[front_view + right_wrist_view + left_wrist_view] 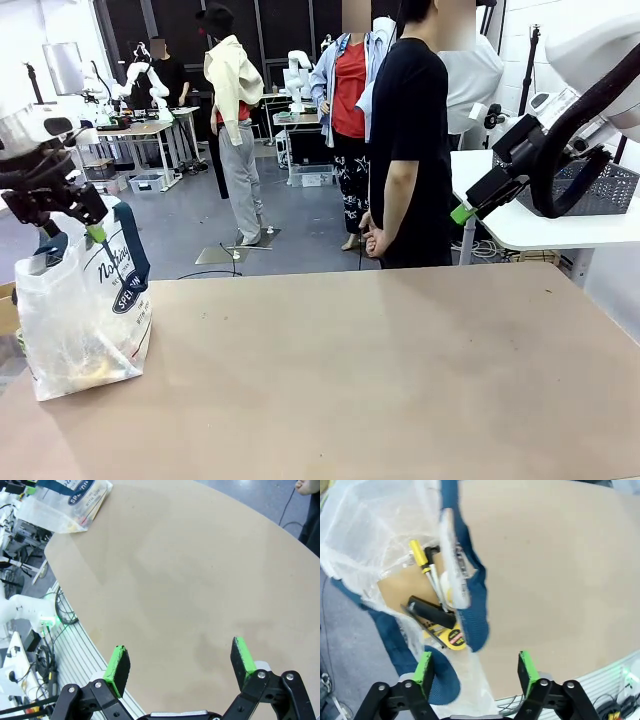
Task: Transfer purchased items from the store into the shopping bag.
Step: Move the Reusable shopping bag to the right side of the table.
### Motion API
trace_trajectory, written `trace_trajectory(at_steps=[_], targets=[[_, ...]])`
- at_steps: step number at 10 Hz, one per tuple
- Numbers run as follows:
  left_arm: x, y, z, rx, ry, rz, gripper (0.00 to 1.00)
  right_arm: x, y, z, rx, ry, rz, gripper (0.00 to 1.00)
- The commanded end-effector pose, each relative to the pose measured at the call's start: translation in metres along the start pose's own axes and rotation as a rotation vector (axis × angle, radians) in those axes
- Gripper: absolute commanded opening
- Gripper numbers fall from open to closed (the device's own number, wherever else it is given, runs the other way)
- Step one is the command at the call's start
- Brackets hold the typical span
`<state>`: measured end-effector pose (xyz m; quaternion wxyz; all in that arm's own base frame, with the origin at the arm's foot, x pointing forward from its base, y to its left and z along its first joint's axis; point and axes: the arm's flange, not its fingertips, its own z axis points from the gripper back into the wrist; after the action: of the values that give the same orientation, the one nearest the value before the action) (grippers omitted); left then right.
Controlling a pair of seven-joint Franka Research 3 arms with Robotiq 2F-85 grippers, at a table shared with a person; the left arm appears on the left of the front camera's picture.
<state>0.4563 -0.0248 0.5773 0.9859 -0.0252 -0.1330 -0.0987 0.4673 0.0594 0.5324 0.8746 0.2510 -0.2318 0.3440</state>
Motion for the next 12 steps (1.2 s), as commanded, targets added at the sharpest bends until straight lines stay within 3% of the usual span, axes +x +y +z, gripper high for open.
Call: trace_trajectory(at_steps=[1, 3, 5, 6, 7, 12], targets=[[0.004, -0.001, 0.012, -0.084, 0.004, -0.118, 1.00, 0.002, 0.000, -0.001, 0.005, -0.008, -0.002, 1.00], [0.010, -0.013, 0.019, -0.188, 0.001, -0.304, 1.00, 0.002, 0.000, -0.001, 0.005, -0.008, -0.002, 1.00], [0.013, -0.025, 0.016, -0.238, -0.080, -0.521, 1.00, 0.002, 0.000, -0.001, 0.005, -0.008, -0.002, 1.00], [0.020, -0.029, 0.008, -0.209, -0.095, -0.543, 1.00, 0.002, 0.000, -0.001, 0.005, -0.008, -0.002, 1.00], [0.009, -0.033, 0.019, -0.176, -0.054, -0.417, 1.00, 0.002, 0.000, -0.001, 0.005, -0.008, -0.002, 1.00], [0.009, -0.033, 0.019, -0.176, -0.054, -0.417, 1.00, 0.002, 0.000, -0.001, 0.005, -0.008, -0.002, 1.00]])
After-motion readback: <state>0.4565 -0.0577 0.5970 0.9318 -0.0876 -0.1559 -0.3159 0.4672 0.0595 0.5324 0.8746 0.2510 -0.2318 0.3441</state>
